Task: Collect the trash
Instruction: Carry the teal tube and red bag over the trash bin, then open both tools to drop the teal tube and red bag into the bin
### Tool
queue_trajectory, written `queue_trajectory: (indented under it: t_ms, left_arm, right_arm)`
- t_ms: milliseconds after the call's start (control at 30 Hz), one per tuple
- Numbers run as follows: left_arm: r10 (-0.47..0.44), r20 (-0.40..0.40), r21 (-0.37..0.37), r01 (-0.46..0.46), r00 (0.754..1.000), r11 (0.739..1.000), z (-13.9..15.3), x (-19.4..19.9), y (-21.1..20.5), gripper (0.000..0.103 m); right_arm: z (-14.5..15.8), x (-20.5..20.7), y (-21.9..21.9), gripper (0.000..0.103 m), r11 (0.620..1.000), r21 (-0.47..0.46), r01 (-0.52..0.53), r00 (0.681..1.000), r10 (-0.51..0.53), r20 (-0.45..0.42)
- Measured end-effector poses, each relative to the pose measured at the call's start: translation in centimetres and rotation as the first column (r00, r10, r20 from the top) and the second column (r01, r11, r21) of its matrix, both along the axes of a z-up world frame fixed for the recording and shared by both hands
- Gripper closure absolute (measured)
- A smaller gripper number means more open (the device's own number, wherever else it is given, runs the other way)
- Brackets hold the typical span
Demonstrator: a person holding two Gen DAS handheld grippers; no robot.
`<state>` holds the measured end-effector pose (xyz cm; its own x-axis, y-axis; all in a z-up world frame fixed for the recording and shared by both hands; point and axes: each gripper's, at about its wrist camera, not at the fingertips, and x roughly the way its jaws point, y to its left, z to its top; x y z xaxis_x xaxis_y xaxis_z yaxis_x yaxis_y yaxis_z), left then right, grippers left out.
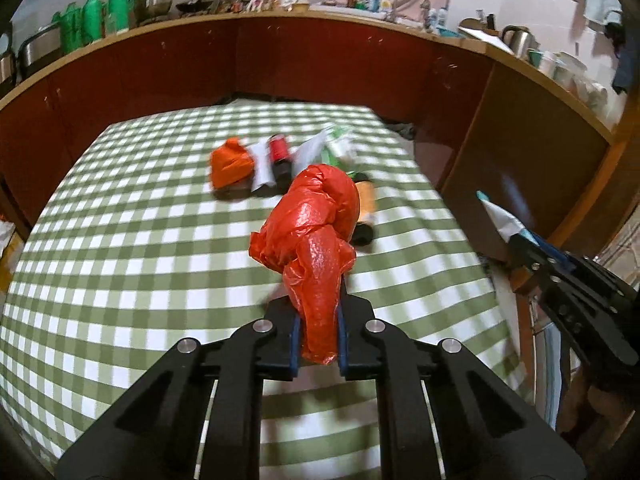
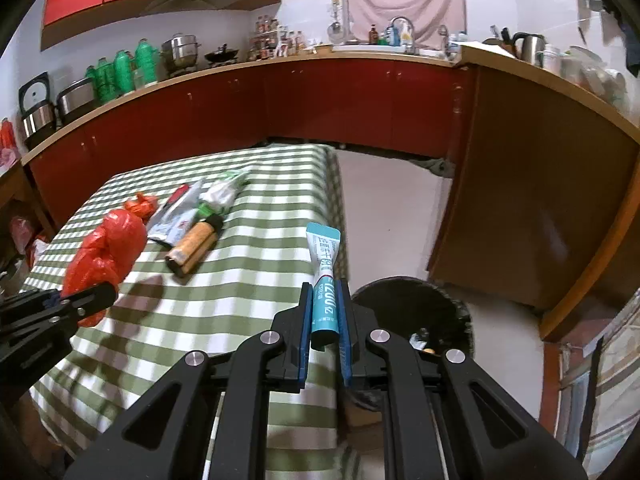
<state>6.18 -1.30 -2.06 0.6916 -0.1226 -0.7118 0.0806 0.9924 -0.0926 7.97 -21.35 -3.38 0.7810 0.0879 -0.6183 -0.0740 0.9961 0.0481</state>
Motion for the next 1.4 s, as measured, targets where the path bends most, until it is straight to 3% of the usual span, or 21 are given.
queue_trajectory:
  t_ms: [433,1167,1267,1300,1400]
  left_arm:
    - [-0.147,0.035,0.012,0.147,0.989,0.989,0.4,2.2,-8.5,0.091]
    - [-0.211,-0.034,0.072,0.213,0.977,0.974,-2.1,6.0,-16.1,0.09]
    - [-0.214,-0.051,0.079,0.218,0.975,0.973,-2.4,6.9,-16.9,0.086]
    - [-0.211,-0.057,0.08,0.215,0.976,0.973,-2.5,7.2,-17.0,0.076]
    - [-0.197,-0.054,0.069,0.201,0.979,0.977,-2.5,7.5,-17.2,0.064]
  right_arm:
    - [-0.2,0.3,-5.7,0.09,0.993,-0.042,0.108,0.994,-0.107,0.026]
    - [-2.0,3.0,-10.0,0.09,0.987,-0.023,0.158,0.987,-0.158,0.008]
    - [-2.4,3.7,-10.4,0.087,0.987,-0.01,0.16,0.987,-0.16,-0.001]
    - [-2.5,3.9,-10.6,0.083,0.987,-0.009,0.16,0.987,-0.161,-0.007]
    - [-3.0,4.1,-11.0,0.079,0.985,-0.006,0.175,0.984,-0.175,-0.017]
